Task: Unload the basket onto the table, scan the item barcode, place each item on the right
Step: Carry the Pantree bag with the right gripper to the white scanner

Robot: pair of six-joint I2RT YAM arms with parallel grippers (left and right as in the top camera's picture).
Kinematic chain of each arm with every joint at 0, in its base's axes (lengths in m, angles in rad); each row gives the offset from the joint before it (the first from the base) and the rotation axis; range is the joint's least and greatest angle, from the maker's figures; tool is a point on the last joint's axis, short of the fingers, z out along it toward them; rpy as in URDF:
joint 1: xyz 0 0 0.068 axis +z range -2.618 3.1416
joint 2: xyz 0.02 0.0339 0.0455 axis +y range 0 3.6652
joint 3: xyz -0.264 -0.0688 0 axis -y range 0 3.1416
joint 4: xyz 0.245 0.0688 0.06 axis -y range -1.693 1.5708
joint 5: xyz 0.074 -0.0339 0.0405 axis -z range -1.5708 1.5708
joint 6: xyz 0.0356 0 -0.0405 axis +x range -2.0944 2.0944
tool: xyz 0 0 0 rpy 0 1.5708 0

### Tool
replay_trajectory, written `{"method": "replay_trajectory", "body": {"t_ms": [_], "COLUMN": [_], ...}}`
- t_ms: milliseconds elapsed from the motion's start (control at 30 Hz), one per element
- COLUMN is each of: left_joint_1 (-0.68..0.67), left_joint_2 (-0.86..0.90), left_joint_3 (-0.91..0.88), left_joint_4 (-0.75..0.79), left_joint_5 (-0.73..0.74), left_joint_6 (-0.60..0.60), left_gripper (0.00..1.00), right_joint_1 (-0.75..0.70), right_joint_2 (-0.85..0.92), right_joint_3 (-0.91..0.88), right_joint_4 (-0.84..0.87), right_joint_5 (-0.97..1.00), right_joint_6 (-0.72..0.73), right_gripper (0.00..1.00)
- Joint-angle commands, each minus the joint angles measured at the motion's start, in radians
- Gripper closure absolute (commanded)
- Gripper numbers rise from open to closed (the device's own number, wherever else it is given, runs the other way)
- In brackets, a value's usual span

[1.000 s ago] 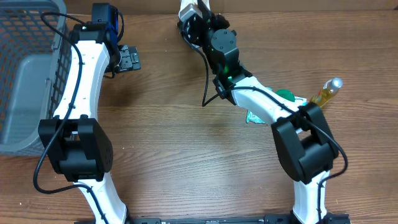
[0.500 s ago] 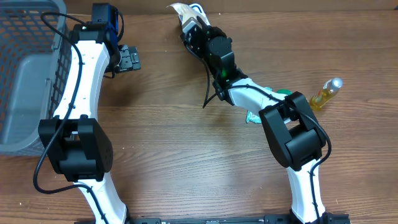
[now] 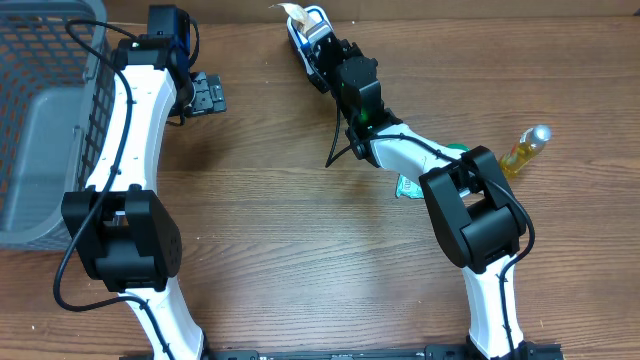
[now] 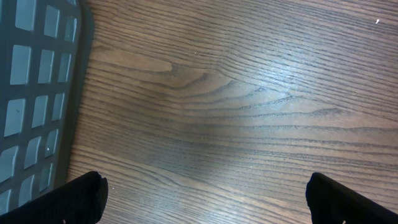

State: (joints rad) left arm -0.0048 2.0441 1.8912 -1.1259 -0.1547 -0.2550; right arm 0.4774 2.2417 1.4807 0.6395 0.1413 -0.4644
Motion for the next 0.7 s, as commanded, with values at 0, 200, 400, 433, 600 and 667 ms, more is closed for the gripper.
{"method": "replay_trajectory", "body": {"t_ms": [0,200,400,433,600,667], "left_joint_1": [-0.001,-0.001,-0.001,-0.001,-0.001,-0.001], "left_joint_2": [-0.004,-0.004,-0.004,-0.004,-0.004,-0.004], "left_joint_3": [0.000,0.000,0.000,0.000,0.000,0.000], "left_joint_4": [0.002,0.002,0.002,0.002,0.002,0.002], "left_joint_5": [-0.010,-0.010,-0.010,-0.010,-0.010,-0.010], "left_joint_6": [0.001,0.001,0.001,0.001,0.001,0.001], "left_gripper": [0.00,0.00,0.00,0.00,0.00,0.00], "right_joint_1": [-0.007,-0.017,-0.022,-0.022,-0.023,-0.023], "right_joint_2": [0.000,0.000,0.008,0.013,0.060,0.065], "right_joint_3": [0.021,0.021,0.025,0.029,0.069,0.070], "right_joint_4": [0.004,0.082,0.085,0.086,0.085,0.075], "right_joint_5": [-0.008,-0.003,-0.005,-0.005,-0.005,-0.006], "right_joint_6": [0.022,0.003,0.004,0.004,0.004,0.005], "right_gripper": [0.96,0.96,0.96,0.96,0.96,0.96]}}
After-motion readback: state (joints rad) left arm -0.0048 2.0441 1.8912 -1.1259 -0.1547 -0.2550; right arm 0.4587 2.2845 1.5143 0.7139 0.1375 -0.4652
